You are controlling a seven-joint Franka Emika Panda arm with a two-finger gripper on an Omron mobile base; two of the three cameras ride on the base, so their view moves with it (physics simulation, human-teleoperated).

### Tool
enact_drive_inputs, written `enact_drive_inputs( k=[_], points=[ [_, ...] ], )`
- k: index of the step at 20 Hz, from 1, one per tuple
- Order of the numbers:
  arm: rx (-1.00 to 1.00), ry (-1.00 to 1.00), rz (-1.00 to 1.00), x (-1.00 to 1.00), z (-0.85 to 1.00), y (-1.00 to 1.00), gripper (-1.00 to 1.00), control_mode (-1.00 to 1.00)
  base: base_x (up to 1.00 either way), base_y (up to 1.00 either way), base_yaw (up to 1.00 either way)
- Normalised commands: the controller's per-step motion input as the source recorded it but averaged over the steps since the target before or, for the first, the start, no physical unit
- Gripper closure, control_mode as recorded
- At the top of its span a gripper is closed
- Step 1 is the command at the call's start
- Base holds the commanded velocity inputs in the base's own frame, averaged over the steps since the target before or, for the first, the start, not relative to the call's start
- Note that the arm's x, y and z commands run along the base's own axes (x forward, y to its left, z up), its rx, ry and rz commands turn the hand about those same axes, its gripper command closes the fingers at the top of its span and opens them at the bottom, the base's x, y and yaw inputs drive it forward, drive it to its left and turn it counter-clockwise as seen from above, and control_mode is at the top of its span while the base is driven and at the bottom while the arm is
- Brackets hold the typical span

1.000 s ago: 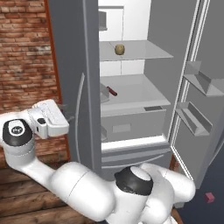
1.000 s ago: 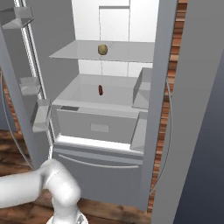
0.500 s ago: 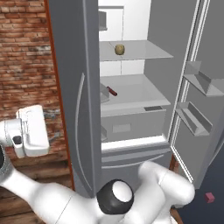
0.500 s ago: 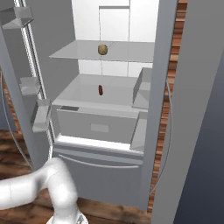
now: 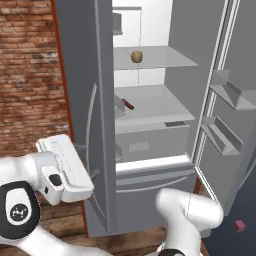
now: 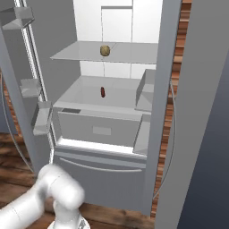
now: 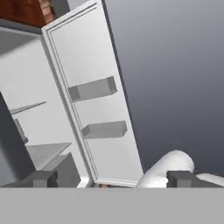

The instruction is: Retrieve the sausage and cheese from the fridge and place them on the cutting board on the counter.

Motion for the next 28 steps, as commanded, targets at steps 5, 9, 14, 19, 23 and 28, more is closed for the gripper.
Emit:
enact_drive_inputs(
  k=[5, 9, 14, 19, 23, 28],
  points=[
    [0.00, 0.00, 0.54, -0.12, 0.00, -0.86, -1.00, -1.00, 0.00, 0.00, 0.00],
    [0.14, 0.11, 0.55, 0.45, 0.14, -0.59, -1.00, -1.00, 0.00, 0.00, 0.00],
    [0.38, 0.18, 0.29, 0.93, 0.13, -0.60, -1.00, -1.00, 0.00, 0.00, 0.00],
    [0.40, 0.20, 0.12, 1.00, 0.05, -0.29, -1.00, -1.00, 0.00, 0.00, 0.00],
    [0.24, 0.10, 0.14, 0.96, 0.00, -0.16, -1.00, -1.00, 0.00, 0.00, 0.00],
    [0.30, 0.08, 0.20, 1.00, 0.00, -0.26, -1.00, -1.00, 0.00, 0.00, 0.00]
  ],
)
